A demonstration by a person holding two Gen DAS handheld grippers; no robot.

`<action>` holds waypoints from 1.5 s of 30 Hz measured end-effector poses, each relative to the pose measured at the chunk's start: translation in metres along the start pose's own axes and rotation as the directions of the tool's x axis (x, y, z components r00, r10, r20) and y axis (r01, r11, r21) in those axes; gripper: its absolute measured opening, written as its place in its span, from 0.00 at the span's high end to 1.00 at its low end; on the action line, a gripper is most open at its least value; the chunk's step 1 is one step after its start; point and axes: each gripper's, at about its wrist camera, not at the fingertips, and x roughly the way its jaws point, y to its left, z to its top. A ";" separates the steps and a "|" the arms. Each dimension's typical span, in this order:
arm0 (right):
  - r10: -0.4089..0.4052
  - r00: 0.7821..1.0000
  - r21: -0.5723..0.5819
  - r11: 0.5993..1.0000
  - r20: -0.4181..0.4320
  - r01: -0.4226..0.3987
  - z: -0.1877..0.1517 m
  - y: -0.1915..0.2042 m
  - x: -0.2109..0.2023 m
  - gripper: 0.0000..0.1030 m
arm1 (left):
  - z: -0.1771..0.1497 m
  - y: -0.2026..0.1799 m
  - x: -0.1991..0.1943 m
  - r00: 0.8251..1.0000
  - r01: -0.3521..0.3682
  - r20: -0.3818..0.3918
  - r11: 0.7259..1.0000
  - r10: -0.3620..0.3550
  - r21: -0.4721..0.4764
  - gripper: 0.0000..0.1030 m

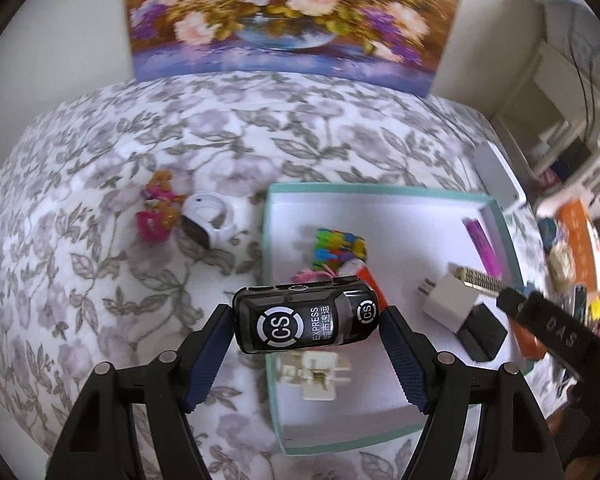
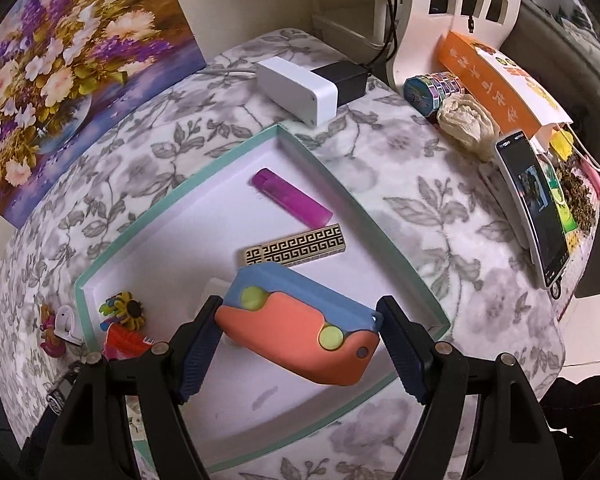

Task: Organize rigid objects
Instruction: 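Carry the toy car and phone case over the tray, then lower the car and case into the tray and open both tools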

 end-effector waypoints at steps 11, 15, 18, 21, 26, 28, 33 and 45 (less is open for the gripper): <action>0.004 1.000 -0.008 1.000 -0.002 -0.004 0.002 -0.001 0.008 0.24 | -0.012 -0.023 0.017 0.999 -0.038 -0.035 0.996 0.041 0.083 0.25; -0.002 1.000 -0.015 1.000 -0.003 0.002 0.003 -0.001 0.011 0.24 | -0.013 -0.026 0.023 0.997 -0.053 -0.044 0.994 0.058 0.093 0.25; -0.003 1.000 -0.011 1.000 -0.014 0.003 0.002 -0.003 0.015 0.24 | -0.014 -0.025 0.026 0.997 -0.053 -0.056 0.995 0.058 0.089 0.25; -0.008 1.000 -0.013 1.000 -0.022 0.008 0.002 -0.004 0.020 0.24 | -0.015 -0.026 0.029 0.996 -0.058 -0.063 0.994 0.064 0.090 0.25; -0.009 0.999 -0.021 1.000 -0.042 0.008 0.000 -0.003 0.027 0.24 | -0.016 -0.027 0.032 0.995 -0.057 -0.074 0.995 0.063 0.087 0.25; -0.007 0.999 -0.024 1.000 -0.052 0.006 -0.001 -0.003 0.030 0.24 | -0.016 -0.027 0.033 0.995 -0.058 -0.079 0.995 0.065 0.086 0.25; -0.011 0.998 -0.032 0.999 -0.065 0.009 -0.003 0.000 0.035 0.24 | -0.015 -0.025 0.035 0.993 -0.057 -0.096 0.995 0.064 0.077 0.24; -0.028 0.998 -0.039 0.999 -0.062 0.026 -0.003 0.002 0.035 0.23 | -0.011 -0.020 0.032 0.993 -0.052 -0.100 0.997 0.058 0.064 0.21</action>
